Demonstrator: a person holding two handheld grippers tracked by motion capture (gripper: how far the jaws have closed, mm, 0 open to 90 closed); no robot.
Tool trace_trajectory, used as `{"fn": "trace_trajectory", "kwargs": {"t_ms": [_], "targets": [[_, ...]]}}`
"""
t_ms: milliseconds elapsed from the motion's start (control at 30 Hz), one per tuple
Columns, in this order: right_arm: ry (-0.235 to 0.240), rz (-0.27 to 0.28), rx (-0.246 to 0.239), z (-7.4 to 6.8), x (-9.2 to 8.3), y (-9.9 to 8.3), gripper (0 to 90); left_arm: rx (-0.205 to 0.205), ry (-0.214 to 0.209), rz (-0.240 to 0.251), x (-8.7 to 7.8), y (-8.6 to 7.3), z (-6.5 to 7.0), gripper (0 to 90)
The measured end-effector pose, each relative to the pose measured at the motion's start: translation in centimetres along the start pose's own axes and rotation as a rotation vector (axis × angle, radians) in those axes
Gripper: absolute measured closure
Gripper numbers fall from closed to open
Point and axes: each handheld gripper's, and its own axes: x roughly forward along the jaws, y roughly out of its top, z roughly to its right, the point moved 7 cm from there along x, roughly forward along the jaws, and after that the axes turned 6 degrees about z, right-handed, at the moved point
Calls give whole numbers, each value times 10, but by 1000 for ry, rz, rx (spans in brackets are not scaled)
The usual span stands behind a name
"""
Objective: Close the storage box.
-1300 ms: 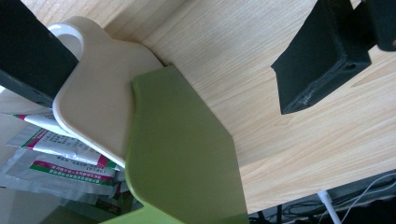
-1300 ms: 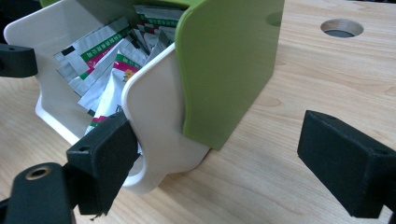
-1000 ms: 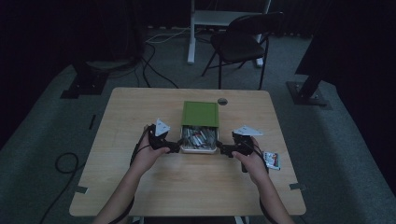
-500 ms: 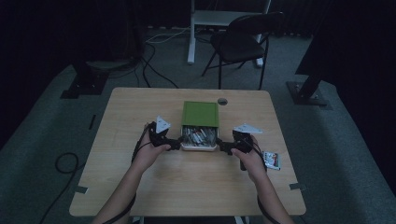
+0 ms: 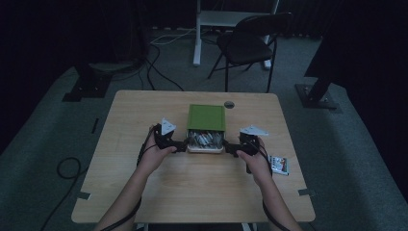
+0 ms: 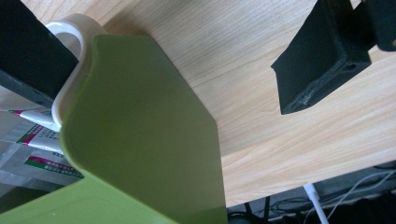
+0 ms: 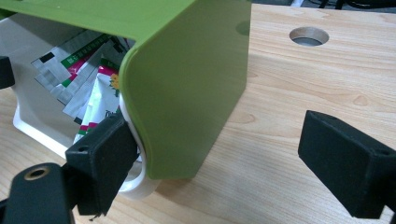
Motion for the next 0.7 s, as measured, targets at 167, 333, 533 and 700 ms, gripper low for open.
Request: {"fn": "trace_trajectory", "kwargs": {"t_ms": [167, 333, 533, 700], "targets": [[-6, 0, 0, 0, 2, 1, 118, 7, 8, -2, 2, 1, -1, 11], [-35, 5, 18, 4, 5, 2, 111, 1, 11, -2, 3, 2, 1, 11], [-36, 8, 36, 5, 6, 1, 130, 7, 6, -1, 2, 3, 3, 11], [-11, 42, 34, 1, 2, 6, 129, 8, 9, 17, -5, 9, 4, 11]]}}
